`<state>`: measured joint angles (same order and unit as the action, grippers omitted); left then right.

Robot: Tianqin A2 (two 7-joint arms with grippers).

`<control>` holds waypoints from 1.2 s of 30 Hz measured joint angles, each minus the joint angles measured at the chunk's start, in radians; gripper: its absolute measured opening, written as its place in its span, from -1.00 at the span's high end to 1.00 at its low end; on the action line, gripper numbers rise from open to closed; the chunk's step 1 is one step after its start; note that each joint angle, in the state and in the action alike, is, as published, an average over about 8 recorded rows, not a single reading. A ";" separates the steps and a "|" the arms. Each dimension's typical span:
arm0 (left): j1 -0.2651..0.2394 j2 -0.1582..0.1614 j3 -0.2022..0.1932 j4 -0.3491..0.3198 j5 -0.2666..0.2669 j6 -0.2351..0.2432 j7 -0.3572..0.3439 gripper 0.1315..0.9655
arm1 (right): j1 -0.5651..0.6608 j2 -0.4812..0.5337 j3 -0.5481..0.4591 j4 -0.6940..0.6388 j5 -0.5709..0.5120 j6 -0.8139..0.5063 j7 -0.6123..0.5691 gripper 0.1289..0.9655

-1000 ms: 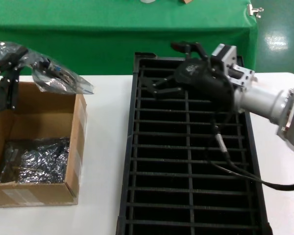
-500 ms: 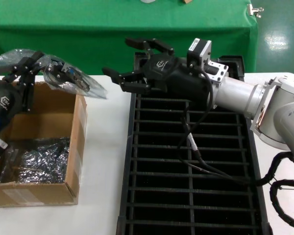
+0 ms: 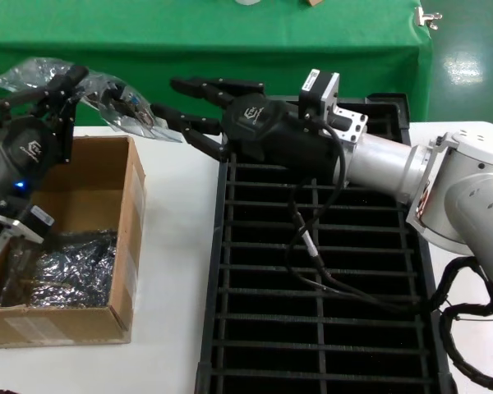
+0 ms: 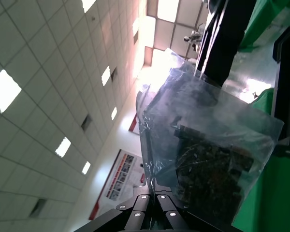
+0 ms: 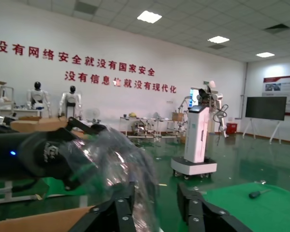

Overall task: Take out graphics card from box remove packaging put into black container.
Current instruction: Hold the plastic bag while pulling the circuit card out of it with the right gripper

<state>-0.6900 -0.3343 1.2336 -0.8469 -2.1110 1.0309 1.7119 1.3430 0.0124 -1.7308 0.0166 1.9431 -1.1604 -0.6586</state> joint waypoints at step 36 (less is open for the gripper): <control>-0.103 0.043 -0.005 0.122 0.012 -0.111 0.044 0.98 | -0.039 -0.012 0.043 0.014 -0.021 -0.035 0.005 0.99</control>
<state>-0.7929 -0.2913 1.2285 -0.7247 -2.0988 0.9195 1.7557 1.3041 0.0004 -1.6876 0.0302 1.9225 -1.1958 -0.6538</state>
